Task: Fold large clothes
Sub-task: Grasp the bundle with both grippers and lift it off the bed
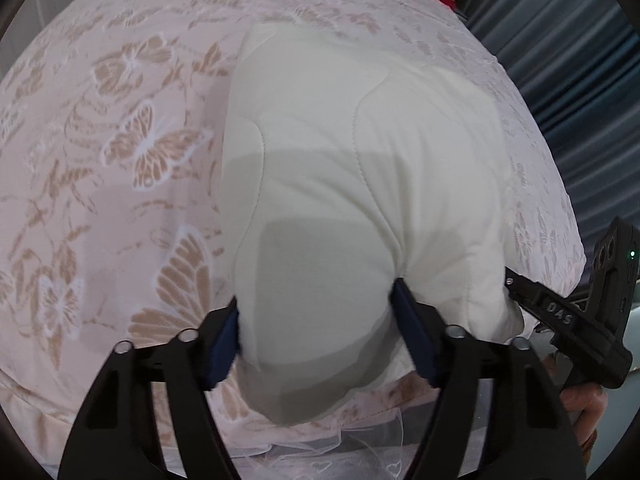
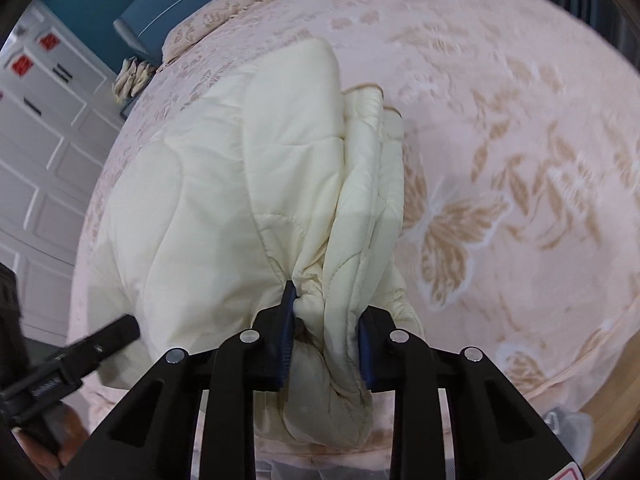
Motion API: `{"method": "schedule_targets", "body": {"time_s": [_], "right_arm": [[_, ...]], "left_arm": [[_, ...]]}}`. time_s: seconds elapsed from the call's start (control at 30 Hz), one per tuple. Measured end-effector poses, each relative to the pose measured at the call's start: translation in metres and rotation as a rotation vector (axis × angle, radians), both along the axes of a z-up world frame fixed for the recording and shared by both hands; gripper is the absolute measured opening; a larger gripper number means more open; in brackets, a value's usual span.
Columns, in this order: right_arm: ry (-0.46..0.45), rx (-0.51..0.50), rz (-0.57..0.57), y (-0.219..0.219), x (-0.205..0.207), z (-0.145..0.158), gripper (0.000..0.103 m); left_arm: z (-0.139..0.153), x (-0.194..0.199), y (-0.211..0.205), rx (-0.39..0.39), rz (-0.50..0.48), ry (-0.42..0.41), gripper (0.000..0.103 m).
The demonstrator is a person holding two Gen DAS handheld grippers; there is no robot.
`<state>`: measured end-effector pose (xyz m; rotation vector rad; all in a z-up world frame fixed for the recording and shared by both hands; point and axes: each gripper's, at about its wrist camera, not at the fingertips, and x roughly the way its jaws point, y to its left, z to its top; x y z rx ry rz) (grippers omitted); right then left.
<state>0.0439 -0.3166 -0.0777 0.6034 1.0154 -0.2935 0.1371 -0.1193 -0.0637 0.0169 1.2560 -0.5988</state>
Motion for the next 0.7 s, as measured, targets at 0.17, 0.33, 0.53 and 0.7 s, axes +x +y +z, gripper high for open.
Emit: {"method": "schedule_targets", "body": {"time_s": [0.17,0.33,0.53,0.7], "right_arm": [[-0.038,-0.057,0.008,0.007,-0.012,0.024,0.023],[-0.081,-0.099,0.022,0.015,-0.033,0.048,0.022],[-0.141,-0.156,0.024,0.030,-0.042,0.080,0.021],[-0.188,-0.222,0.031,0.041,-0.048,0.104,0.021]], "left_arm": [[0.027,-0.008,0.005,-0.004,-0.039,-0.059,0.055],[0.055,-0.019,0.011,-0.016,-0.072,-0.139,0.051],[0.087,-0.030,0.021,-0.048,-0.093,-0.205,0.048],[0.109,-0.036,0.029,-0.081,-0.091,-0.243,0.047]]}}
